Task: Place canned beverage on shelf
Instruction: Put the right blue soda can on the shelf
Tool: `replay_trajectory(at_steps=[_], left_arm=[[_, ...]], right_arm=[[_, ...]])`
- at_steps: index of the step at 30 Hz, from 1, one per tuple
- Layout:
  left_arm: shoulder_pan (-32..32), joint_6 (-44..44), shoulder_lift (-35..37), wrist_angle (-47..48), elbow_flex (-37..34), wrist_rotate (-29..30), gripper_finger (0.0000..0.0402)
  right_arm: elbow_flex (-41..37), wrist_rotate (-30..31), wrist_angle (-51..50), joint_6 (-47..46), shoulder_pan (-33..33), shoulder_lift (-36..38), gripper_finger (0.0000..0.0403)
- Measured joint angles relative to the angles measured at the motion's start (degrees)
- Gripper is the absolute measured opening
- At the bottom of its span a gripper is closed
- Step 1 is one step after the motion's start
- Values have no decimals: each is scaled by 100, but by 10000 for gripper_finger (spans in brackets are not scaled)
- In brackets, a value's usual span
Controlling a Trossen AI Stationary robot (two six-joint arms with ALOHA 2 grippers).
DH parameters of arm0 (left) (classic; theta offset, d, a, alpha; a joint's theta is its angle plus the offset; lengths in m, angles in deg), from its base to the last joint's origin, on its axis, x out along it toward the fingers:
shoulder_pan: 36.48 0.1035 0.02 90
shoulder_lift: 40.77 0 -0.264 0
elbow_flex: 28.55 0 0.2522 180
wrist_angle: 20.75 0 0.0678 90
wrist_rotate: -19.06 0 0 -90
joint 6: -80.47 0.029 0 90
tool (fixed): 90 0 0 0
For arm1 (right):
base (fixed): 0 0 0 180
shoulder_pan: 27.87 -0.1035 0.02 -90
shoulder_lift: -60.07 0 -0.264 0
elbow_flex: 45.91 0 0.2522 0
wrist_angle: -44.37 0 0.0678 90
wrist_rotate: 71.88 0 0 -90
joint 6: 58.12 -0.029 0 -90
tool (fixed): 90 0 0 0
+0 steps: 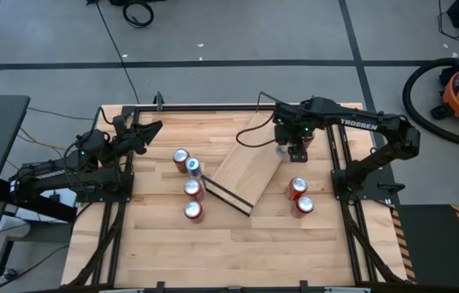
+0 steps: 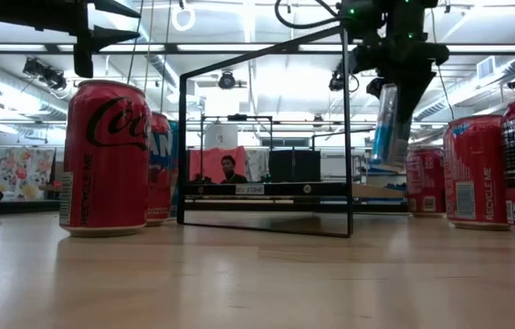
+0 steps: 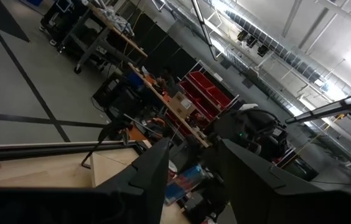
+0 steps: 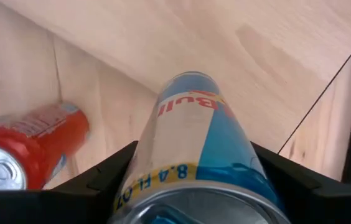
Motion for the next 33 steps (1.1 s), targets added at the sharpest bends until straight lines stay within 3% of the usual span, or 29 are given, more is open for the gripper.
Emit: replay_trajectory(at_steps=[6,18,33], left_arm=[[2,0,0,-3,0,2,151],[0,-2,0,-9,0,2,151],[11,17,0,-3,0,6,151]], right_arm=[[164,-339,-38,-703,239,-372,267],[1802,-196,-555,-1042,691,-2019,267],[2609,-306,-66,-929,1475,-2585,267]])
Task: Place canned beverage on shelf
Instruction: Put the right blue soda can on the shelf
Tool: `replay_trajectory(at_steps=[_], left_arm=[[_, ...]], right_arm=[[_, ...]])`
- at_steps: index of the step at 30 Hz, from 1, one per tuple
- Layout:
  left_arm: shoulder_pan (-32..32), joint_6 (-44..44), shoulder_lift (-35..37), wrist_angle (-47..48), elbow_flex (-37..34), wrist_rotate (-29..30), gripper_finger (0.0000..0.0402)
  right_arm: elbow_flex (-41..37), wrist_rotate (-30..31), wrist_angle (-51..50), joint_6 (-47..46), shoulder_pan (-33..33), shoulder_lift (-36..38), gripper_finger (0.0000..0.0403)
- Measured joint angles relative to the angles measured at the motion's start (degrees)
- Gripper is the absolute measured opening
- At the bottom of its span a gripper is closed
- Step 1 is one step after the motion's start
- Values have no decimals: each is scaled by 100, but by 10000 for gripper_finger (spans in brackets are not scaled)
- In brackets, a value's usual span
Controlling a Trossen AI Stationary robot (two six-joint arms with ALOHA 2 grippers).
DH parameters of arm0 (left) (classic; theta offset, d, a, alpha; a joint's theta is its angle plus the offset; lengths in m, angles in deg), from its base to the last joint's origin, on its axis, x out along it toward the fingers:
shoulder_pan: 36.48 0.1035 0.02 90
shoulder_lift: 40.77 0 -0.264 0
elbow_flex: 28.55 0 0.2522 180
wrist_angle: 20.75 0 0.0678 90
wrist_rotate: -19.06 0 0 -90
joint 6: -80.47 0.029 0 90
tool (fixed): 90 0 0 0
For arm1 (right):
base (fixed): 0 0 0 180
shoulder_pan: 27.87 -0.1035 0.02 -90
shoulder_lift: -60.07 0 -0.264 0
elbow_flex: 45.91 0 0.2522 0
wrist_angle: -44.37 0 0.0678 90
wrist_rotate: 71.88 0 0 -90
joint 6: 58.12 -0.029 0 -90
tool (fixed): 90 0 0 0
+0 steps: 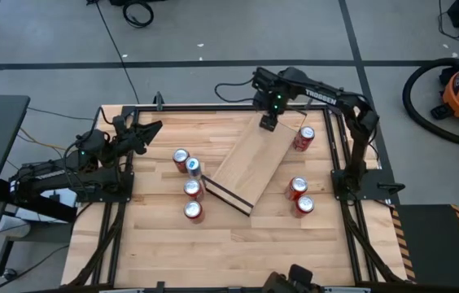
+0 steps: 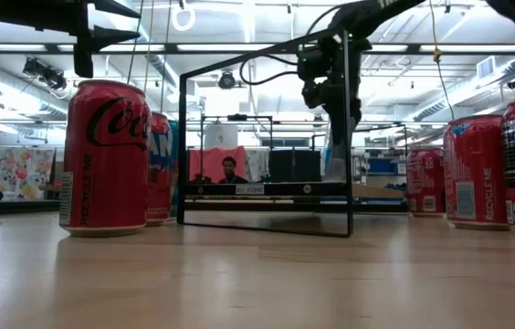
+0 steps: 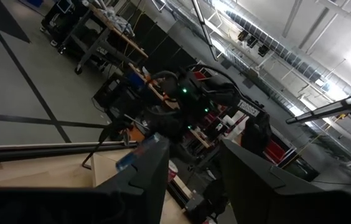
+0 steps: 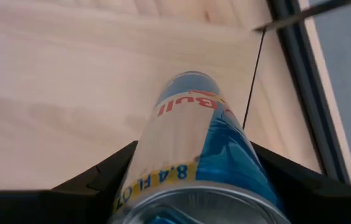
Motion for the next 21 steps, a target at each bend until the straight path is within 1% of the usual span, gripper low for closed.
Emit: replay_trajectory(at_steps=[4,8,12,21], left_arm=[[0,-6,0,3,0,0,151],[0,-22,0,2,0,0,151],[0,-22,0,1,0,0,151],[0,-22,0,1,0,0,151]], right_arm=[[384,-47,-13,-2,-17,-304,267],[826,-46,-311,32,-39,-671,267],[1061,-29,-390,27,-13,-886,267],[1076,-176,-551,24,186,-897,272]])
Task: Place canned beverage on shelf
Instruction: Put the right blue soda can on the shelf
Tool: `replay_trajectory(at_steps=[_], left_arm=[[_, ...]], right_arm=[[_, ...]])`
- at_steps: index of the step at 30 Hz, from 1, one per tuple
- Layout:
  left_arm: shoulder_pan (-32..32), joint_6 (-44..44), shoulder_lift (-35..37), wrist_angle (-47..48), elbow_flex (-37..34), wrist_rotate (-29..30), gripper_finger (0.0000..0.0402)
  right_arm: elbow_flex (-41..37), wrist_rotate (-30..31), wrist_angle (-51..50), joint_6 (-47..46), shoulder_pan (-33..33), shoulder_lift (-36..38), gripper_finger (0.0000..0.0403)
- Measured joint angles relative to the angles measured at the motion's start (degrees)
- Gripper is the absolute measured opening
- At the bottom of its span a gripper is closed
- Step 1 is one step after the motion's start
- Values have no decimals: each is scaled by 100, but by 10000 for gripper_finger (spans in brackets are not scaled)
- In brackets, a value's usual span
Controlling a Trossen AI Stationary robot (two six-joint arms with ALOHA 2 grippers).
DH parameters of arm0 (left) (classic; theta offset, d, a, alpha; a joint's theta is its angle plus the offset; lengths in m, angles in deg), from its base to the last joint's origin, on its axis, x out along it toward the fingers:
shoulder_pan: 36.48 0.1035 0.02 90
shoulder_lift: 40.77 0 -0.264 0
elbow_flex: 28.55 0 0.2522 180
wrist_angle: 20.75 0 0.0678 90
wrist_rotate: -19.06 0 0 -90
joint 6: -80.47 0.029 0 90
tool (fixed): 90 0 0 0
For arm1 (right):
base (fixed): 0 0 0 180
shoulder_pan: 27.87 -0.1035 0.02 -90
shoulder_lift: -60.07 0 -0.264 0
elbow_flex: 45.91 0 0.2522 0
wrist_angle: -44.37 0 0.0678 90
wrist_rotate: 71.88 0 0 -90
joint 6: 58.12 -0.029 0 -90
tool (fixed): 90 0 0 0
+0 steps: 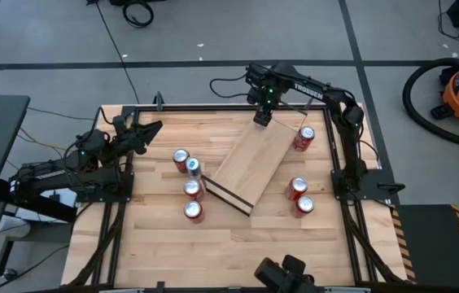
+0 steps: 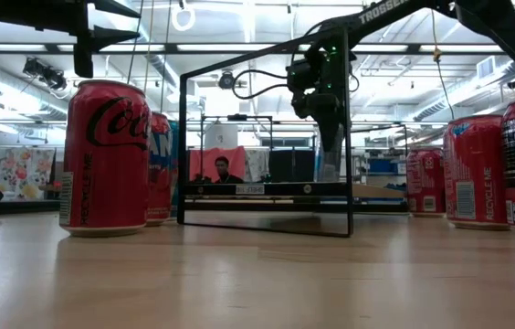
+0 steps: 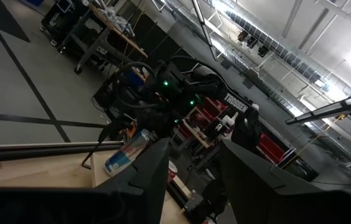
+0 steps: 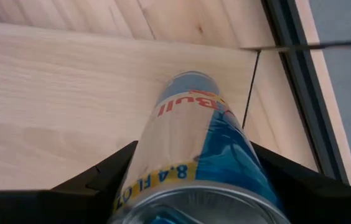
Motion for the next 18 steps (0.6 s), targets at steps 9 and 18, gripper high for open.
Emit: replay_trajectory(at_steps=[9,18], left_arm=[[0,23,0,0,0,0,151],[1,-71,-327,927,592,-1030,151]], right_arm=[[4,-110,-1,105,-18,4,307],[281,434,-365,111,-146,63,318]])
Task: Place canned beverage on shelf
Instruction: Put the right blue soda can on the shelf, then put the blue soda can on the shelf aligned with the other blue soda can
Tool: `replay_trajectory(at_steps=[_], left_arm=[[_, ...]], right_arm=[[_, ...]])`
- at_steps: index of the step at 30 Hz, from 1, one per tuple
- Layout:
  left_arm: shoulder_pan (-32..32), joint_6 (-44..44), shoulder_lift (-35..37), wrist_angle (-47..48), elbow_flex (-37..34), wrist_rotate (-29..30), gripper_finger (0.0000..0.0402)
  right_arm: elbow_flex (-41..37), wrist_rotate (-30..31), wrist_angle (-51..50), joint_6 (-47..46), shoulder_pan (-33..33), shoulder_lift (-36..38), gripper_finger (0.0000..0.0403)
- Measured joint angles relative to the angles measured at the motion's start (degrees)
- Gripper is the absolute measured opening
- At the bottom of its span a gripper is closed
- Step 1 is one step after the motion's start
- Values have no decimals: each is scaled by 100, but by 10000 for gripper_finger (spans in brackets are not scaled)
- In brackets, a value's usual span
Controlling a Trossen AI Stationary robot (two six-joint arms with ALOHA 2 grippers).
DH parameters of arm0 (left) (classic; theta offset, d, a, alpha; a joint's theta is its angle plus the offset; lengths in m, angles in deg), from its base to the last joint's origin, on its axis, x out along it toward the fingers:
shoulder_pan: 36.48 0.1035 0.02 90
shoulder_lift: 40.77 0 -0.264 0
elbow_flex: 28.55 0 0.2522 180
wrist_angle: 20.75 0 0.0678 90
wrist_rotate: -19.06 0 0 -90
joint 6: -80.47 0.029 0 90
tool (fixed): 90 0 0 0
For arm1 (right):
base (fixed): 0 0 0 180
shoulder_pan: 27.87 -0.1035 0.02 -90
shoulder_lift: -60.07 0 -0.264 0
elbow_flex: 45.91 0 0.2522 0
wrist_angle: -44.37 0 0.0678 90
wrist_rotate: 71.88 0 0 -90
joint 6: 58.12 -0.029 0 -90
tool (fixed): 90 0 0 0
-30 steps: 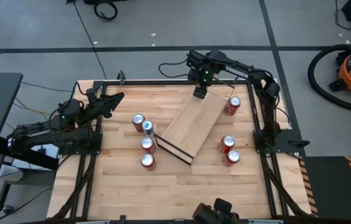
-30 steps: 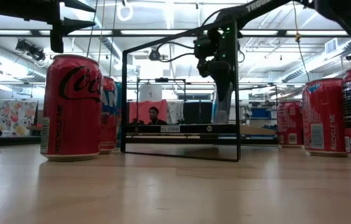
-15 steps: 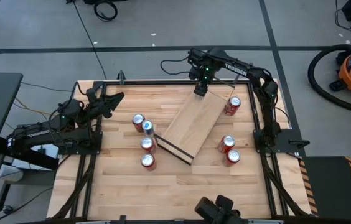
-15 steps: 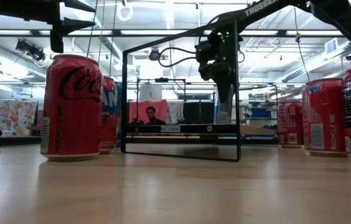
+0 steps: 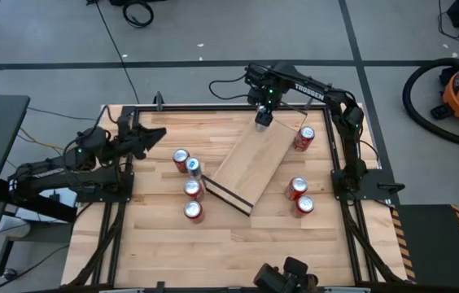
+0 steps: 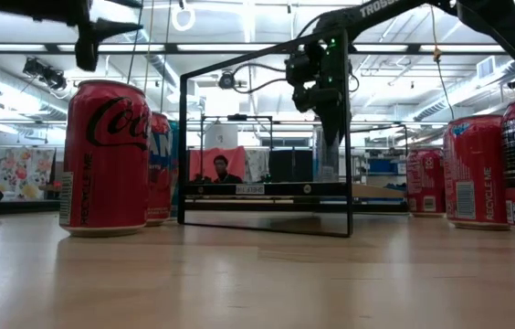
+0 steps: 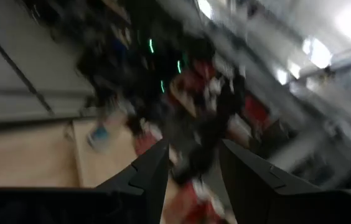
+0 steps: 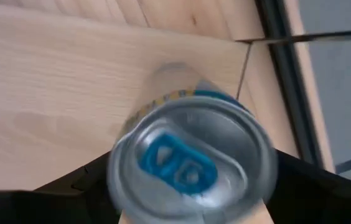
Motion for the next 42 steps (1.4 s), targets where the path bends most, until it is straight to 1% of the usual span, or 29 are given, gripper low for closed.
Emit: replay_trajectory(at_steps=[4,7,9,11,16,20,22,28,33,36,38,42], left_arm=[[1,308,-744,1618,988,-402,151],[1,734,-1423,2751,1643,-798,153],[1,1128,-1895,3321,1998,-1056,158],[1,1598,-2338,3677,2282,-1305,168],[1,2528,-3233,3877,2756,-1886,216],[1,2934,-3723,3910,3019,-1988,250],[1,3065,-3893,3904,3075,-2208,256],[36,3224,-4341,4029,3089,-2799,258],[37,3788,-4565,4080,3089,-2749,258],[37,4164,-4616,4145,3087,-2287,259],[42,4352,-4680,4098,3093,-2112,259],[100,4487,-4806,4199,3098,-2145,259]], right_arm=[[425,108,-102,-29,-16,22,319],[741,372,-246,-31,-16,21,319],[963,539,-332,-43,-18,20,319],[1161,599,-347,-85,-31,20,319],[1356,602,-400,-45,-81,20,319],[1356,557,-498,-86,-95,15,319],[1353,529,-547,-90,-106,27,319],[1352,550,-669,-66,-186,260,319],[1352,568,-648,-73,-333,602,319],[1352,592,-642,-71,-391,707,319],[1334,580,-583,3,-391,719,319],[1000,277,-247,463,-274,718,319]])
